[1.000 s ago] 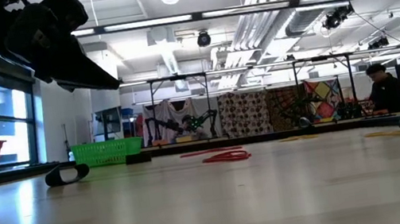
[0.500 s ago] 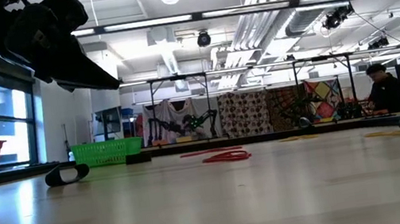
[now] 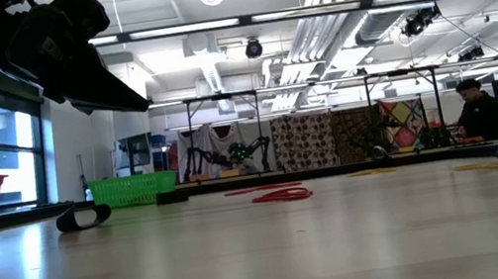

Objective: Sort rubber bands into baskets
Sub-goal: Put the black rubber band into the blue bin, then put the yellow rubber band into the red bin

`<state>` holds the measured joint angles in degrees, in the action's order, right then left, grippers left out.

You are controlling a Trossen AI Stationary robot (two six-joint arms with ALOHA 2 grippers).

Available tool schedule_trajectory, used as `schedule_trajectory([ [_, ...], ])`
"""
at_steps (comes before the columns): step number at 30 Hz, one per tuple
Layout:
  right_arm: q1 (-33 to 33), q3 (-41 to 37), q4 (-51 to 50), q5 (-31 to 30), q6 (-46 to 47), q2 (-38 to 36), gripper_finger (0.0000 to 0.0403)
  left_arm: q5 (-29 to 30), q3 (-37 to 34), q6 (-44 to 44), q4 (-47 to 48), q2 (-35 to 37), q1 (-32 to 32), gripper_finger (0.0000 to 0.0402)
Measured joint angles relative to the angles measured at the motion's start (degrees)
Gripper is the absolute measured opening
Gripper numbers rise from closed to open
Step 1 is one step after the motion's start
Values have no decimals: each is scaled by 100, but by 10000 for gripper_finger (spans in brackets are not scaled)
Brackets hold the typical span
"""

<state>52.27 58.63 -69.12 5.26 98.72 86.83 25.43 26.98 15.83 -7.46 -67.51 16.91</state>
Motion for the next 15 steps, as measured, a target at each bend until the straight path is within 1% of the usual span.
schedule_trajectory([
  [3, 2, 194, -329, -58, -5, 0, 124, 0, 0, -1, 0, 0, 0, 0],
  [6, 2, 389, -665, -76, -19, 0, 132, 0, 0, -1, 0, 0, 0, 0],
  [10, 2, 601, -970, -169, -257, 0, 135, 2, 0, -2, -13, 0, 0, 0],
  [15, -82, 785, -997, -272, -531, 0, 134, 1, 0, -2, -13, 0, 0, 0],
])
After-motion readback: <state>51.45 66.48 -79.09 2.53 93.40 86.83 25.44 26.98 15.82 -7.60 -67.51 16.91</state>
